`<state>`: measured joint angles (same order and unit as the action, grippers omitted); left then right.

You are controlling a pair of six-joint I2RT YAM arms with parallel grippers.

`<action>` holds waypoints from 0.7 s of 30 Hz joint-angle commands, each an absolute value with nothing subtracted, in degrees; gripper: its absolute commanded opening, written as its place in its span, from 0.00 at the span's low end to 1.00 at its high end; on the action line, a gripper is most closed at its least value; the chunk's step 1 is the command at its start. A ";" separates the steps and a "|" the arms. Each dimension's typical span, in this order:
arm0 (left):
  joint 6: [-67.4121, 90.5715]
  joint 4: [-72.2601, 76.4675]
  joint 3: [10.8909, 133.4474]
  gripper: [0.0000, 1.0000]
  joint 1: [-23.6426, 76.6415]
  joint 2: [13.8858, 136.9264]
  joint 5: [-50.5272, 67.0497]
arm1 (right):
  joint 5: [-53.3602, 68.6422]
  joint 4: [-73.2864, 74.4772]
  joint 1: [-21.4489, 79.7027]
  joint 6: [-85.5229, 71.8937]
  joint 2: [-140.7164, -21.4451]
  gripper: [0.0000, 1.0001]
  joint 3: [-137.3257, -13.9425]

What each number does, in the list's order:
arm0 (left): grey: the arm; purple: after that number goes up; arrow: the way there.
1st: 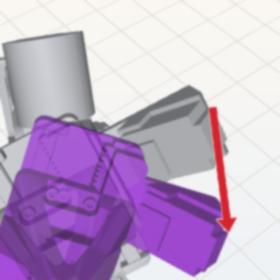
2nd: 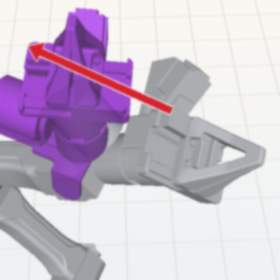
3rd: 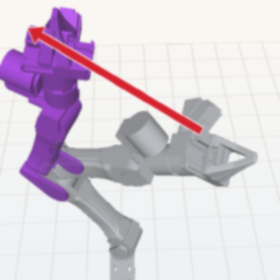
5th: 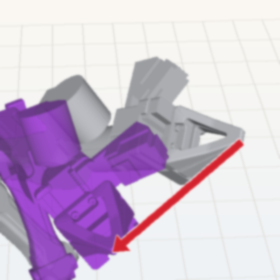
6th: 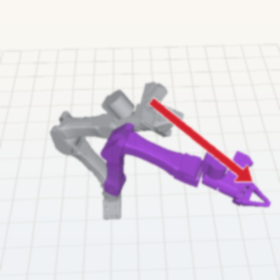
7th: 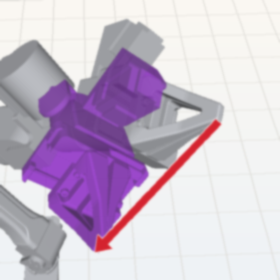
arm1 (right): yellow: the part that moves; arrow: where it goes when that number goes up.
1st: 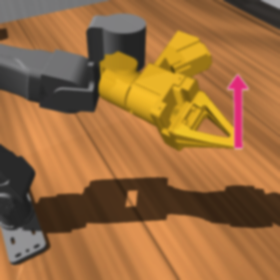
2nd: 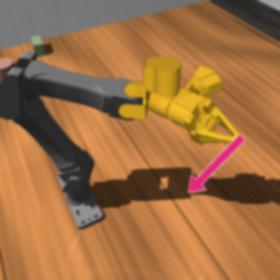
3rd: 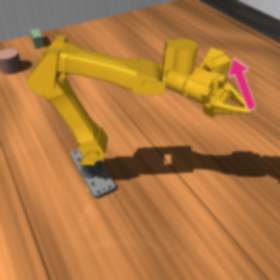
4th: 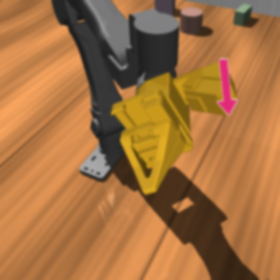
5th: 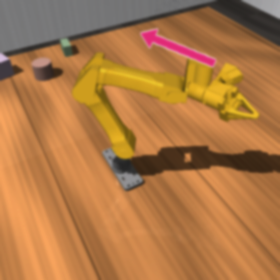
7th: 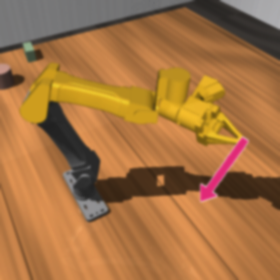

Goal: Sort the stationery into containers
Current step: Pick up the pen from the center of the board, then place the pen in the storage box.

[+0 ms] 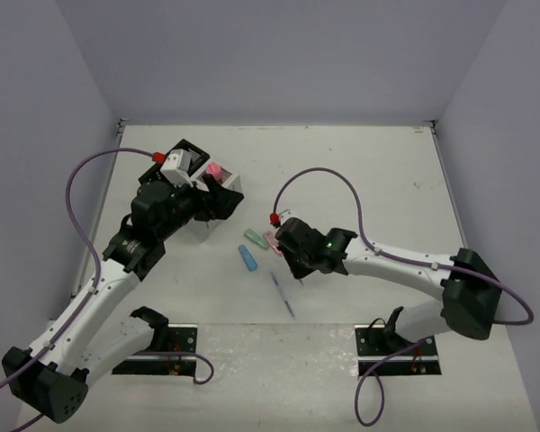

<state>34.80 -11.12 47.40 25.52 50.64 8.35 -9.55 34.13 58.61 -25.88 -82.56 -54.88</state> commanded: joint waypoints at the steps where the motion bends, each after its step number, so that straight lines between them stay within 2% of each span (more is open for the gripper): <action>1: 41.99 0.09 43.89 1.00 25.40 48.87 20.26 | -9.43 34.10 59.06 -25.67 -73.48 0.00 -58.40; 6: 49.01 15.20 38.59 1.00 27.59 51.88 28.77 | -4.09 23.84 59.00 -25.41 -64.79 0.00 -58.10; 10: 50.85 21.55 38.15 0.99 30.88 55.26 32.21 | -1.46 21.92 59.06 -24.76 -62.71 0.00 -59.50; 15: 51.20 23.46 39.09 0.78 35.18 58.55 30.87 | -0.66 21.31 59.00 -23.84 -60.87 0.00 -60.12; 16: 51.55 24.18 39.03 0.70 35.48 59.09 30.69 | -0.30 21.19 59.06 -23.66 -60.74 0.00 -60.12; 18: 52.24 25.74 38.85 0.46 35.81 60.19 30.94 | -0.26 20.58 59.11 -23.60 -60.17 0.00 -59.77; 20: 52.56 25.89 39.40 0.06 36.16 61.59 31.41 | -0.59 19.43 59.06 -23.59 -59.04 0.00 -58.56; 21: 52.56 25.60 39.67 0.00 36.21 61.90 31.55 | -1.19 18.74 59.06 -23.76 -58.13 0.00 -58.08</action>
<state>51.58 21.03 38.12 35.70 60.30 29.85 -1.57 23.11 58.83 -24.49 -61.28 -58.36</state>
